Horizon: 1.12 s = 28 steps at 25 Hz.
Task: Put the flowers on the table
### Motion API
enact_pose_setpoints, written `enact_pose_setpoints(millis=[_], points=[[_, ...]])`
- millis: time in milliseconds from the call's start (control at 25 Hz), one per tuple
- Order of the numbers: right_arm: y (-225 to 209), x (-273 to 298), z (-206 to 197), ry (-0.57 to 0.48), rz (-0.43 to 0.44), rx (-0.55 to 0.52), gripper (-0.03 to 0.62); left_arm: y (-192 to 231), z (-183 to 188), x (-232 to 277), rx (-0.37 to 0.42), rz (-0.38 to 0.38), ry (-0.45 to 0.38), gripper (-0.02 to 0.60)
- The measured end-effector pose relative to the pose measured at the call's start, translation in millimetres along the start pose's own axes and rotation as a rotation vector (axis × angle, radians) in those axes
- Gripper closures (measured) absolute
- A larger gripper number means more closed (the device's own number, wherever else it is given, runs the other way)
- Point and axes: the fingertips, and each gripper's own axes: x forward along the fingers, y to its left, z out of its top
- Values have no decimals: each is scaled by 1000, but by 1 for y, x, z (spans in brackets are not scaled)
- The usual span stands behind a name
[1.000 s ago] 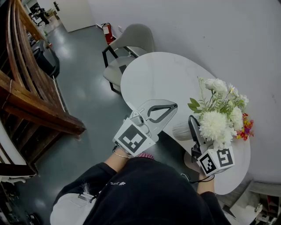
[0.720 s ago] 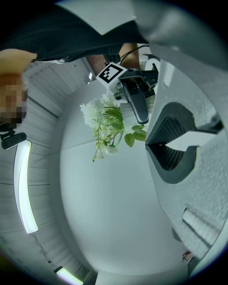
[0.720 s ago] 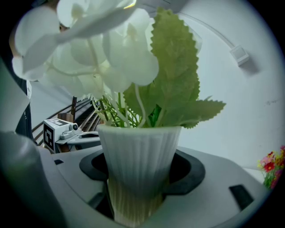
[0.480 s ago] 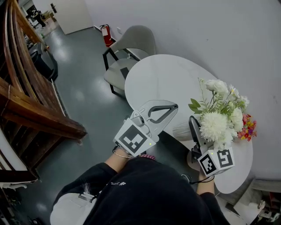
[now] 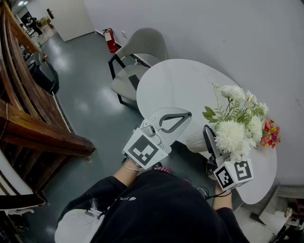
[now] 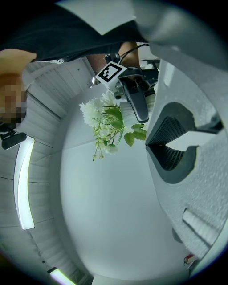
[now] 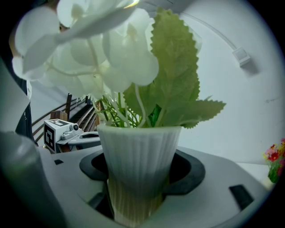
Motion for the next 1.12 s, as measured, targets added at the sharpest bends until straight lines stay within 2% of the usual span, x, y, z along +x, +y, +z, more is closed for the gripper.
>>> enact_pose_setpoints(millis=[320,520,1120], points=[[0,0,-3,-28,-20,23,252,7,-5,0,-14,-25,-19,583],[0,0,0,11,-29,-5,253,3,-1,2,-13,-26,-16,583],[-2,5,1,-38,74,-23,253,-4,1,-6,50,64,-3,583]])
